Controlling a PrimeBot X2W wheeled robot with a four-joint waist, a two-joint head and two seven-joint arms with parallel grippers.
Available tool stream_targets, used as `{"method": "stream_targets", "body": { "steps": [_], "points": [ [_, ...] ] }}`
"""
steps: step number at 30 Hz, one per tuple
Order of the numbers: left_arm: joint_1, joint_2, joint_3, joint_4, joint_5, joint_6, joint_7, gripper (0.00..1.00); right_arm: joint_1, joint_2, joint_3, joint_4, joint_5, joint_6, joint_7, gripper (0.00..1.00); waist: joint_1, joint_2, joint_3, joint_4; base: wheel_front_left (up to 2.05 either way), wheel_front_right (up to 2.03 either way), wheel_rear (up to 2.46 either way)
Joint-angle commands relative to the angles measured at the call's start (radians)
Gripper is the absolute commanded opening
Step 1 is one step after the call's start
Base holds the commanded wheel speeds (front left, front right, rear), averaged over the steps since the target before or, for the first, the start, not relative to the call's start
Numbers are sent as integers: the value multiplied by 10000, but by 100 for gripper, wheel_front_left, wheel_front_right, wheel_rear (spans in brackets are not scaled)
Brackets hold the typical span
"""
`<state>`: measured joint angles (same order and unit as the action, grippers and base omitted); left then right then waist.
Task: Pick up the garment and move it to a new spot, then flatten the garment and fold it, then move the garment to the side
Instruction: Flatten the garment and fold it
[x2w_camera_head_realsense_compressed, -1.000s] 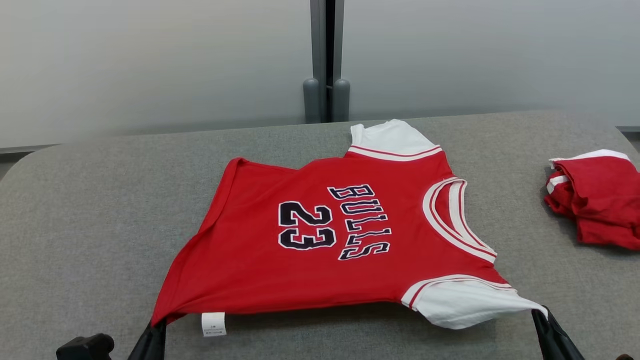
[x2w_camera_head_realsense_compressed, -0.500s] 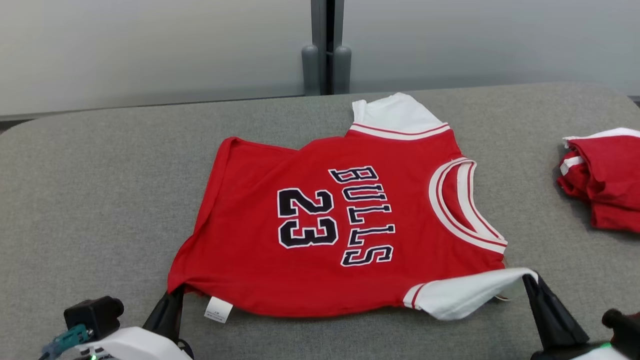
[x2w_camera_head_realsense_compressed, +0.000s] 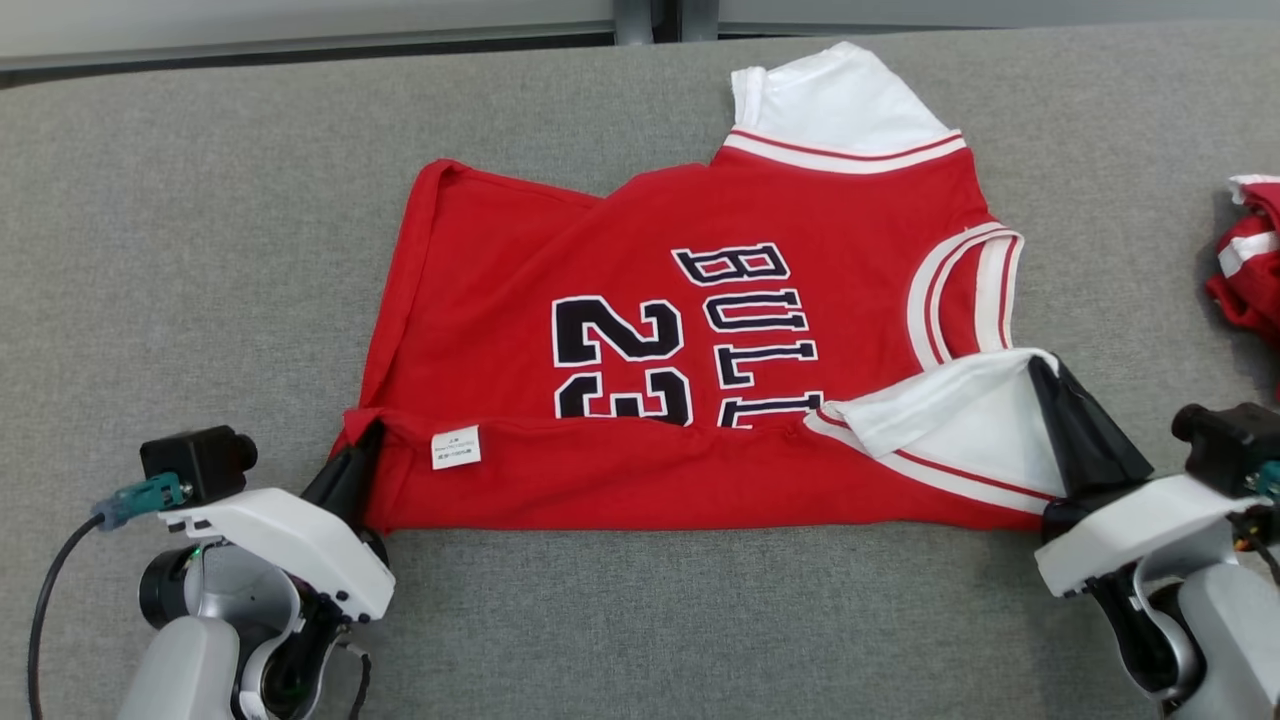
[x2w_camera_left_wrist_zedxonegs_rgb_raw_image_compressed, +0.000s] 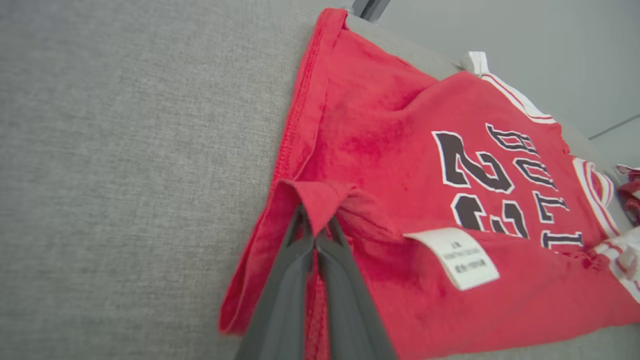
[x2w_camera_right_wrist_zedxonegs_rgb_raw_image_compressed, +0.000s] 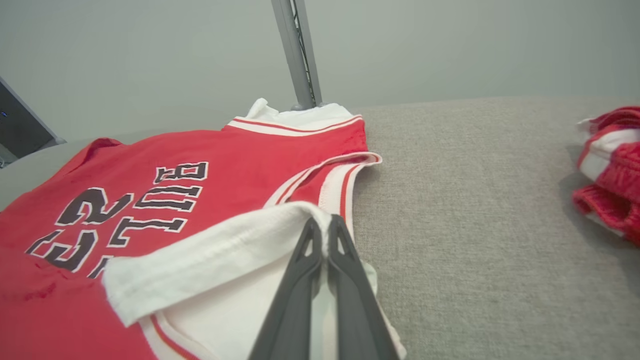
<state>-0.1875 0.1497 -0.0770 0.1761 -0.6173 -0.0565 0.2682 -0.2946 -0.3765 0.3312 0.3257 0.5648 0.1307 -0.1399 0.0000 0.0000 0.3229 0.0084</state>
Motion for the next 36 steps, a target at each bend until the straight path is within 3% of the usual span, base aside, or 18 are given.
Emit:
{"method": "stream_targets", "body": {
  "steps": [1, 2, 10, 17, 28, 36],
  "points": [
    [-236, 120, 33, 115, 19, -69, -132, 67, -243, -76, 196, 222, 39, -2, -163, 60, 0, 0, 83, 7, 0, 0, 0],
    [-317, 171, 9, 157, 155, -89, -300, 100, -443, -67, 283, 278, 68, -1, -437, 100, 0, 0, 97, -7, 0, 0, 0],
    [135, 149, 168, -131, 1423, 494, -2829, 100, -398, 169, -225, 158, -1088, -2, -1209, 100, 0, 0, -175, -107, 0, 0, 0],
    [606, -211, 54, -524, 2283, 844, -4940, 100, 901, 900, -1797, -1461, -2537, -2, -1250, 100, 0, 0, -903, -29, 0, 0, 0],
    [2011, -131, -21, -623, 3128, 1007, -5315, 100, 3483, 1673, -2425, -3196, -3127, -2, -608, 100, 0, 0, -2024, -225, 0, 0, 0],
    [2358, -58, -107, -523, 3162, 1027, -5248, 100, 4003, 1929, -2487, -3637, -3169, -1, -266, 100, 0, 0, -2205, -272, 0, 0, 0]
  ]
}}
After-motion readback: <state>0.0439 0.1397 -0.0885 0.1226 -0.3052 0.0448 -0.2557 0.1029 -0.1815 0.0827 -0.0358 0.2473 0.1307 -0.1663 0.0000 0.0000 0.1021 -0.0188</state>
